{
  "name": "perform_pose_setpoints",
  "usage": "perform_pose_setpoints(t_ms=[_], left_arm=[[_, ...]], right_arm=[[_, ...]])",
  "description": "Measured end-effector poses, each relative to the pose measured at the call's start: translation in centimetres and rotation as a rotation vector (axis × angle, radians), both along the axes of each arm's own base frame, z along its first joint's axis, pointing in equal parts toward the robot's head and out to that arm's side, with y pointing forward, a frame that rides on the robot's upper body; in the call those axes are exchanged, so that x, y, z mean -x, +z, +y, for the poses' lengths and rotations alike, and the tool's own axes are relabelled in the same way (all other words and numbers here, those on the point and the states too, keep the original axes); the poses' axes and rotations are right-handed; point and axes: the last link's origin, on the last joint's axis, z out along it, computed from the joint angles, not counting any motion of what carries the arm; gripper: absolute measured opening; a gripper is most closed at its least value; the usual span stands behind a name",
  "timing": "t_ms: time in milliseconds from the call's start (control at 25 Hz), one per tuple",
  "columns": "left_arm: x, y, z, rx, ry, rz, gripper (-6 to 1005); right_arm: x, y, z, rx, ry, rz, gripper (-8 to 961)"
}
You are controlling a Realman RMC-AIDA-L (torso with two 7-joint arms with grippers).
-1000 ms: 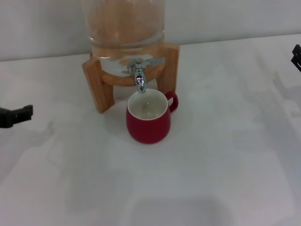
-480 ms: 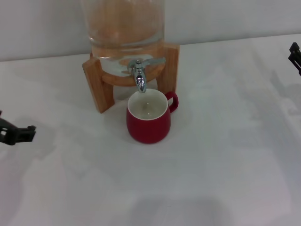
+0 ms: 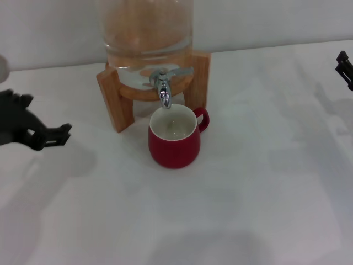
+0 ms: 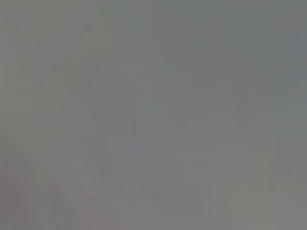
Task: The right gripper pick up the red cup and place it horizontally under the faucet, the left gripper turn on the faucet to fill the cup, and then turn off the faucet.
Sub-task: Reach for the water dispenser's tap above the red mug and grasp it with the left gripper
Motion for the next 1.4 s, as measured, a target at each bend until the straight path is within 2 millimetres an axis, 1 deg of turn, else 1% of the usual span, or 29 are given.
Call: perform_pose_setpoints(t_ms=[120, 560, 920, 1200, 1400], left_arm=[[-0.9, -0.2, 0.2, 0.011, -0.046, 0.009, 881], [-2.6, -0.8, 0.5, 0.058, -0.172, 0.015, 881], [-3.9, -0.4, 0.5, 0.083, -0.267, -0.025, 881], [-4.6, 0.4, 0.4, 0.102, -0.338, -0.086, 881], [-4.7, 0.7, 0.6, 0.104, -0.352, -0.101, 881]], right_arm=[[0.1, -0.1, 0.0, 0.005, 0.003, 0.004, 845], [0.1, -0.3, -0.1, 0.014, 0.004, 0.002, 845], [0.0, -0.5, -0.4, 0.020, 0.007, 0.002, 845], [0.1, -0.6, -0.5, 0.028, 0.013, 0.009, 845], [0.1, -0.6, -0.5, 0.028, 0.013, 0.009, 845]])
